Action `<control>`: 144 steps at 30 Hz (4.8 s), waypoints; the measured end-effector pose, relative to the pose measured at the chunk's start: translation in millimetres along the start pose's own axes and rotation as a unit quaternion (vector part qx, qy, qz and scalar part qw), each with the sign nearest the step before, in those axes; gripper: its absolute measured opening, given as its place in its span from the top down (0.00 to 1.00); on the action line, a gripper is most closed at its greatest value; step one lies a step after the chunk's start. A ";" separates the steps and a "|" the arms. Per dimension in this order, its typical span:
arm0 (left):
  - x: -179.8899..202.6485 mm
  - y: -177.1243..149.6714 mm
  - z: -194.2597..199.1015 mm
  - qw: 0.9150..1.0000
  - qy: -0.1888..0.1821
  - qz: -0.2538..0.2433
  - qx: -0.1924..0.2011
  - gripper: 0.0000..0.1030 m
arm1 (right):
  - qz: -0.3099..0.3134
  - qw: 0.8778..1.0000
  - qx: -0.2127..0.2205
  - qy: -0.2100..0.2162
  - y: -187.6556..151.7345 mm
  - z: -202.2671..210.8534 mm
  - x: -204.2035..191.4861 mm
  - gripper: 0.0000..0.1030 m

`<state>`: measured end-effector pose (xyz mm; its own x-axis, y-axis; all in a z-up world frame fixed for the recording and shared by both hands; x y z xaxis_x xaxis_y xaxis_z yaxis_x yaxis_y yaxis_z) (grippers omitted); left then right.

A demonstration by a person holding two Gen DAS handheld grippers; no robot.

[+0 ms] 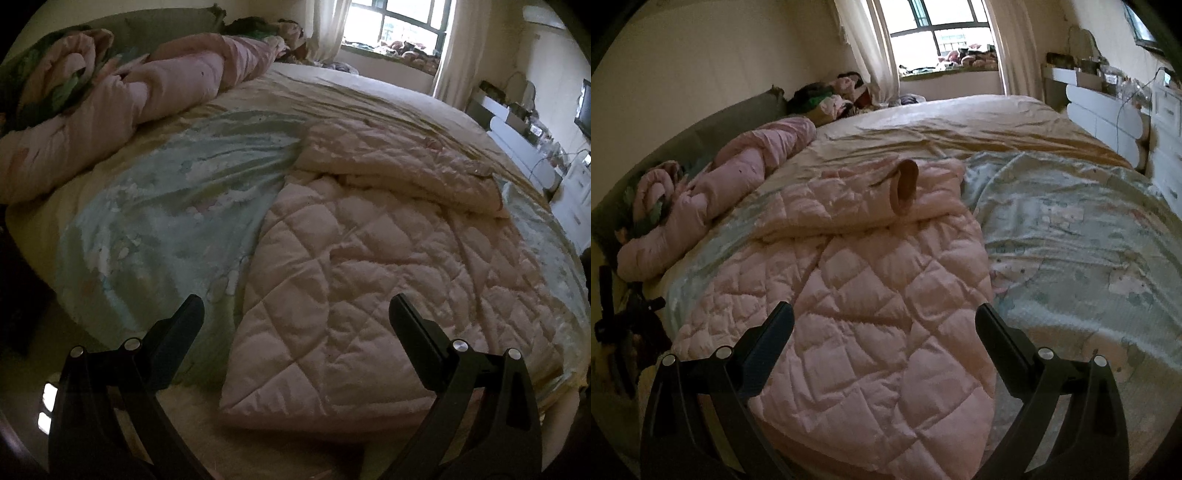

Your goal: Fold large clothes

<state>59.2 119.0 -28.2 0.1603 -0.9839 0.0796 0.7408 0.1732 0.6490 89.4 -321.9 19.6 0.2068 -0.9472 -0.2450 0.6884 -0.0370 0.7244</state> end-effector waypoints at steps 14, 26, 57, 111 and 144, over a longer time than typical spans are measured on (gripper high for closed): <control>-31.8 -42.2 -39.4 0.998 0.000 0.019 -0.064 0.09 | -0.002 0.999 -0.032 0.001 -23.3 -15.3 7.6 0.05; -46.0 -78.7 -49.6 0.989 -0.089 0.066 -0.097 0.17 | -0.003 0.999 -0.046 0.005 -33.8 -20.8 8.1 0.05; -3.9 -36.0 1.9 0.993 -0.119 0.017 0.004 0.89 | -0.043 0.984 -0.174 -0.006 -117.9 -17.3 45.1 0.05; 15.8 62.3 17.2 0.993 -0.072 -0.013 0.098 0.88 | -0.008 0.995 0.071 0.065 47.6 16.8 -5.4 0.86; 16.4 150.4 -25.4 0.989 -0.076 -0.002 0.124 0.88 | -0.026 0.990 0.134 0.023 151.3 -38.8 3.4 0.86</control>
<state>189.8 130.0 51.5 0.0446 -0.9831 0.1773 0.5558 0.1719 0.8133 221.3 -318.4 103.4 0.2110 -0.9268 -0.3107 0.4907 -0.1744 0.8537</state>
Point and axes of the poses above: each gripper's, at about its wrist camera, not at the fingertips, and z roughly against the way its jaws point, x to its right, y to its top, the point moved 6 cm from there along -z, roughly the way its jaws point
